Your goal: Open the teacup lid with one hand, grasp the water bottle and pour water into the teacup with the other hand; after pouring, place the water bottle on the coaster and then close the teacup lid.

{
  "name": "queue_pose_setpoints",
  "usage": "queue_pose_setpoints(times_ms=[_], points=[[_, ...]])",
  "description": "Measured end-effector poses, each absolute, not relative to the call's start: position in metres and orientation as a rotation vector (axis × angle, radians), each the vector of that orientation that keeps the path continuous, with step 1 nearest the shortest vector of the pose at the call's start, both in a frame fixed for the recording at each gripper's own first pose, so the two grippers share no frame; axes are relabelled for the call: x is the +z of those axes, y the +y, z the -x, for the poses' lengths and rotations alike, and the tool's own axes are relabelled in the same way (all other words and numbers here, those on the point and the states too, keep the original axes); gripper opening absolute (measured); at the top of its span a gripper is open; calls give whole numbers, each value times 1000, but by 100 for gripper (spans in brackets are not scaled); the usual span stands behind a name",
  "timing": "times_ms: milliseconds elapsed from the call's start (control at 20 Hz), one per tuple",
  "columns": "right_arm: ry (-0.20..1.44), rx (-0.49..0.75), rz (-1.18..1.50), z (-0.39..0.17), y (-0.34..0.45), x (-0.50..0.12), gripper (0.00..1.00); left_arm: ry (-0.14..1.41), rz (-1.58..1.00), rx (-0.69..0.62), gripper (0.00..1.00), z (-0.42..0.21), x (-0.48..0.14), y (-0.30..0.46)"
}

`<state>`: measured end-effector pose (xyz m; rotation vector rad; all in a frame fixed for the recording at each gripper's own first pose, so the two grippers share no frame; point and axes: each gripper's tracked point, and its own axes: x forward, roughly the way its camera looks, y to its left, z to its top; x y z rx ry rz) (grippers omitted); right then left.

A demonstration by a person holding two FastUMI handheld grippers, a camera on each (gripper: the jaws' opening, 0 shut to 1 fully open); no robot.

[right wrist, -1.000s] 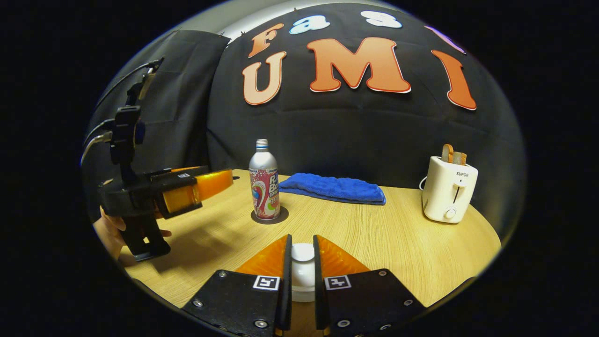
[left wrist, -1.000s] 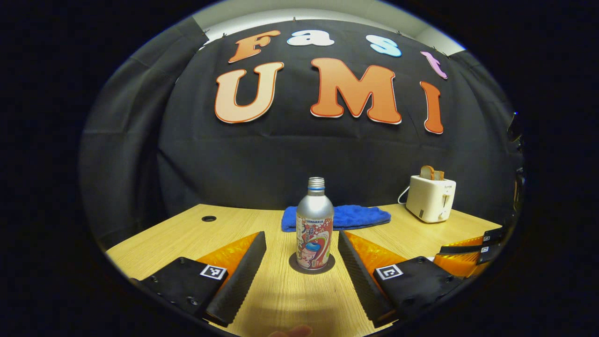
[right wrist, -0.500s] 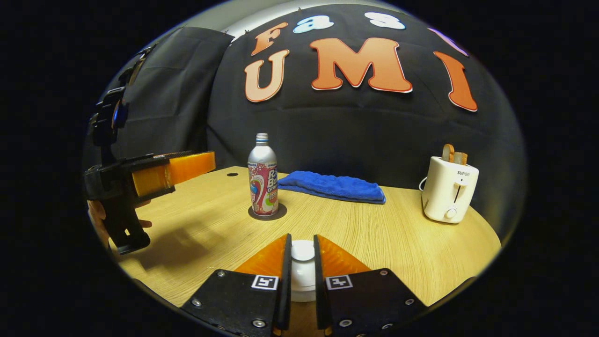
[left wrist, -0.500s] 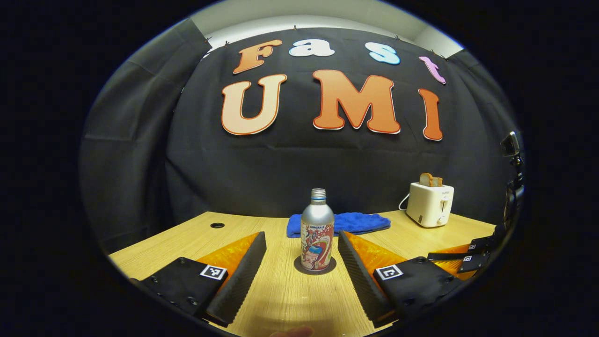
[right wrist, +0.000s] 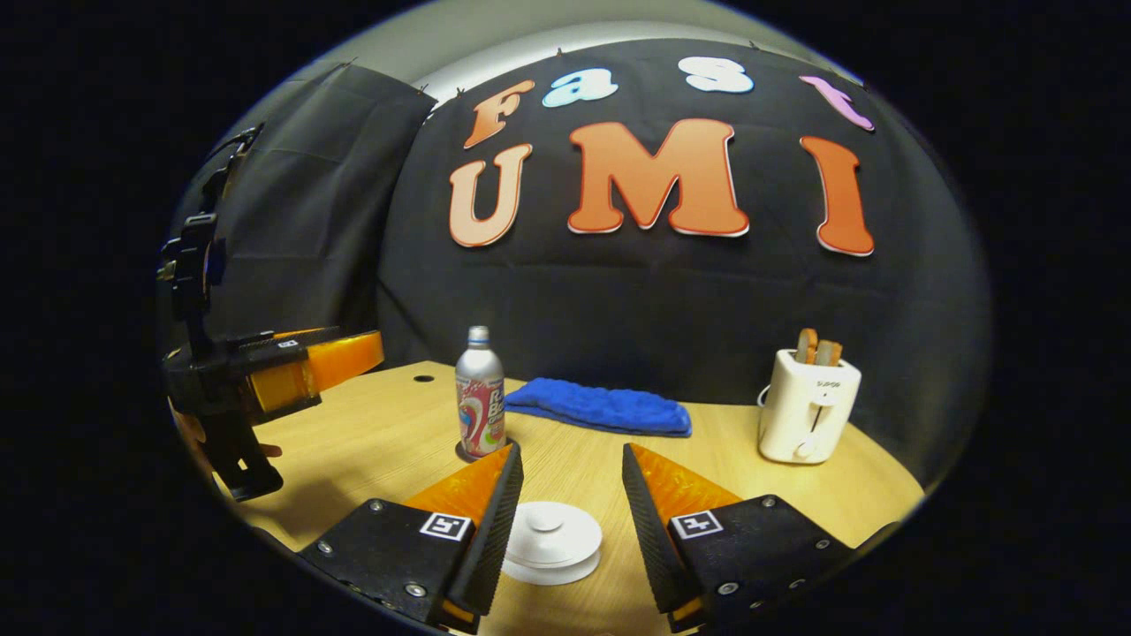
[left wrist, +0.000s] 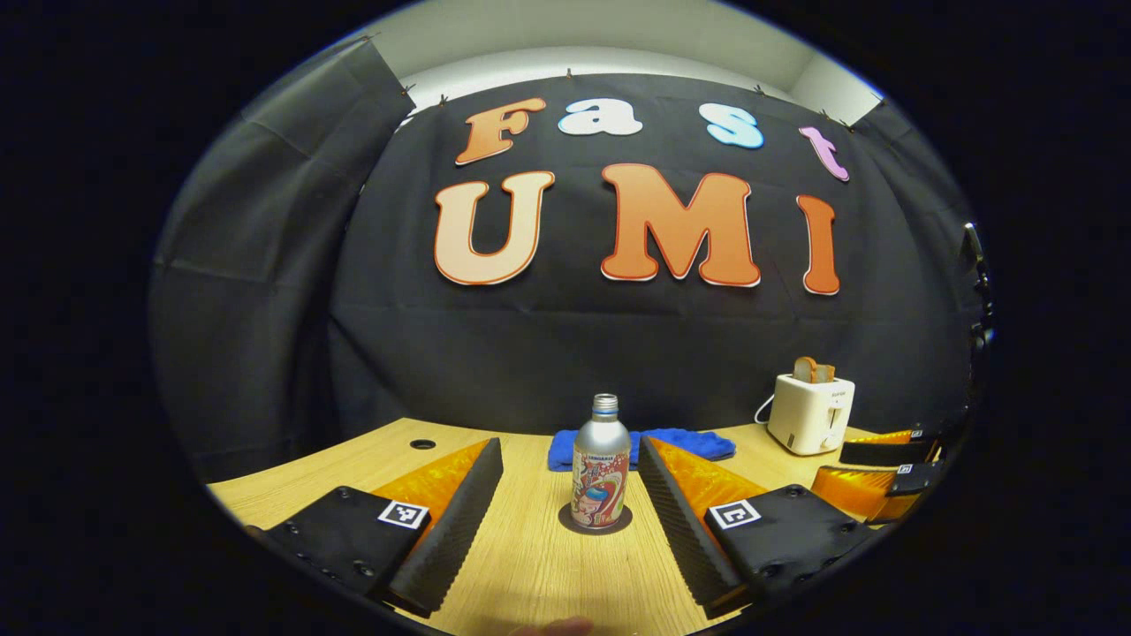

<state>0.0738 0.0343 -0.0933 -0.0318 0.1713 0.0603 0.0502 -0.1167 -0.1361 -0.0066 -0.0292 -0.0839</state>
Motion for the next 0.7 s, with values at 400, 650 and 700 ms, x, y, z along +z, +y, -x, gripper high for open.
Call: queue_pose_setpoints(times_ms=[400, 650, 700], points=[[-15, -35, 51, -41, 6, -10, 72, -98, 16, -39, 100, -38, -107, -110], [-58, -72, 68, -23, 0, -3, 81, -112, 50, -39, 100, -26, -104, -117], [-65, -81, 71, -19, -2, -3, 81, -121, 44, -31, 99, -25, -104, -115]])
